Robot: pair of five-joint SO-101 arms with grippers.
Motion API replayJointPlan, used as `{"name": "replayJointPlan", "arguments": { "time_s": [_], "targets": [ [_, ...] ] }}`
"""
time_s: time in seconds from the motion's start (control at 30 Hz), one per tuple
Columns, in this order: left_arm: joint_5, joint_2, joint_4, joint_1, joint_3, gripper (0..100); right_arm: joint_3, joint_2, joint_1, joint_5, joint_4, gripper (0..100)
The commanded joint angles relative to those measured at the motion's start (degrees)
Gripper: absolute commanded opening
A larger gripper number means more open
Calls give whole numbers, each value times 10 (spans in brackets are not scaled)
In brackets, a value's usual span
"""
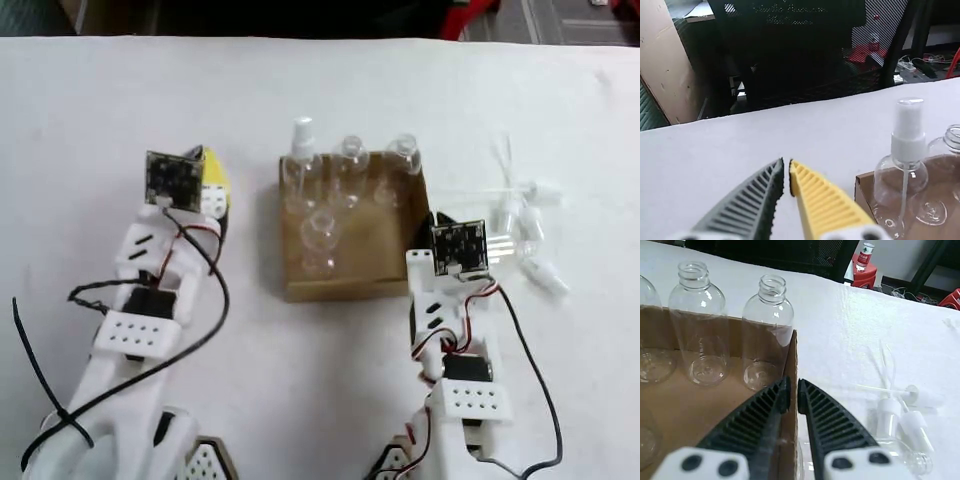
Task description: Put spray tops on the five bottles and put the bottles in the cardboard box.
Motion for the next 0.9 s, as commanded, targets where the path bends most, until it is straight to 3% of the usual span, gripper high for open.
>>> {"name": "replayJointPlan", "arguments": {
  "time_s": [0.0,0.57,0.77,0.87],
  "targets": [
    [-15,-2,-15,11,-3,23,-4,-4,2,-2,-14,18],
    [-19,-2,-15,5,-3,24,-23,1,8,-3,-7,17],
    [-19,-2,-15,5,-3,24,-149,3,77,-84,158,17],
    [-19,-2,-15,5,-2,24,-209,3,90,-89,222,18]
  ]
}}
